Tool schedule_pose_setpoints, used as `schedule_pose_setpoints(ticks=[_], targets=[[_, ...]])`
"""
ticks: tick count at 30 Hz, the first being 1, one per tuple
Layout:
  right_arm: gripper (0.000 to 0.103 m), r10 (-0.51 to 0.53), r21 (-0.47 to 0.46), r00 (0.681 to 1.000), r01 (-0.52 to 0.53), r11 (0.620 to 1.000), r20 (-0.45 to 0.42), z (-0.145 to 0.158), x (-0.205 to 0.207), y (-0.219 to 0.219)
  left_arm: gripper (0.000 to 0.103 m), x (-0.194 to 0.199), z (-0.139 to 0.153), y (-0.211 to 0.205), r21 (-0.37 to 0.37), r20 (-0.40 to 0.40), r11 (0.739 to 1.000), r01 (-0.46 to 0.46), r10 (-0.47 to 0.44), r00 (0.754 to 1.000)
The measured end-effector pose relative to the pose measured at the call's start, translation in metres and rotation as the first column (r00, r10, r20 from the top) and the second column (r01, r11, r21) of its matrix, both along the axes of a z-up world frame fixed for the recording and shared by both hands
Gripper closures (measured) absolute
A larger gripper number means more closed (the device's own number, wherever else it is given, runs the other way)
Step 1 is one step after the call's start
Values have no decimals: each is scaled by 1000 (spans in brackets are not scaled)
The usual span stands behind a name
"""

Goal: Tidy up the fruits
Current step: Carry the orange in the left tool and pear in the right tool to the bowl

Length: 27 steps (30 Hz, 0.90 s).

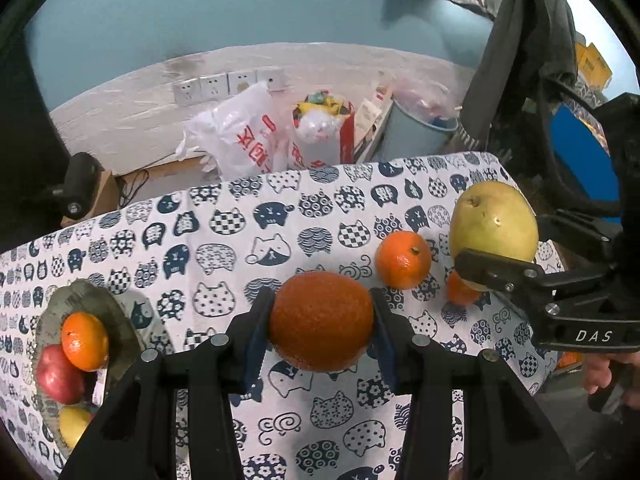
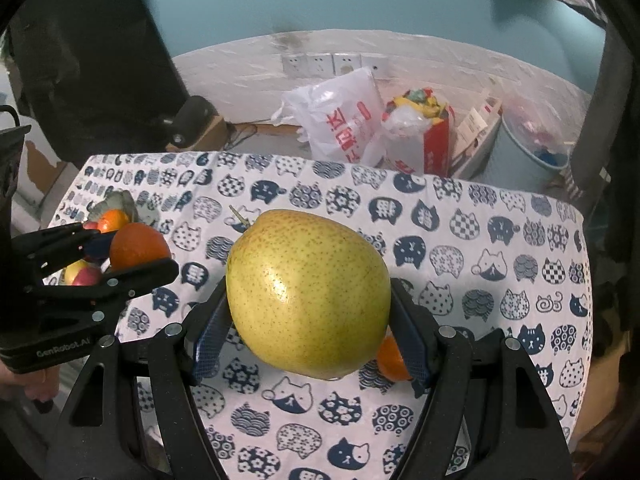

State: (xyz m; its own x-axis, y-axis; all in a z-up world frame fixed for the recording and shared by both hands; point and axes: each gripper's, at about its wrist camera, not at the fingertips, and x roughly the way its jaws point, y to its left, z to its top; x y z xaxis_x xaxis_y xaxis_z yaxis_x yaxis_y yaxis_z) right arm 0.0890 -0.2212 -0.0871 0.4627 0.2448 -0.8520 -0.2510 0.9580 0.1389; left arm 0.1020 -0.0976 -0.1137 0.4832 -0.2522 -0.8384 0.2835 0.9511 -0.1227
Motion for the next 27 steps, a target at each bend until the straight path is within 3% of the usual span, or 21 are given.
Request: schedule_pose_setpoints(ticks=[27], targets=[[29, 149, 17, 989, -149, 989, 23, 17, 11, 110, 56, -32, 27, 100, -75, 48, 985, -158, 162, 986]])
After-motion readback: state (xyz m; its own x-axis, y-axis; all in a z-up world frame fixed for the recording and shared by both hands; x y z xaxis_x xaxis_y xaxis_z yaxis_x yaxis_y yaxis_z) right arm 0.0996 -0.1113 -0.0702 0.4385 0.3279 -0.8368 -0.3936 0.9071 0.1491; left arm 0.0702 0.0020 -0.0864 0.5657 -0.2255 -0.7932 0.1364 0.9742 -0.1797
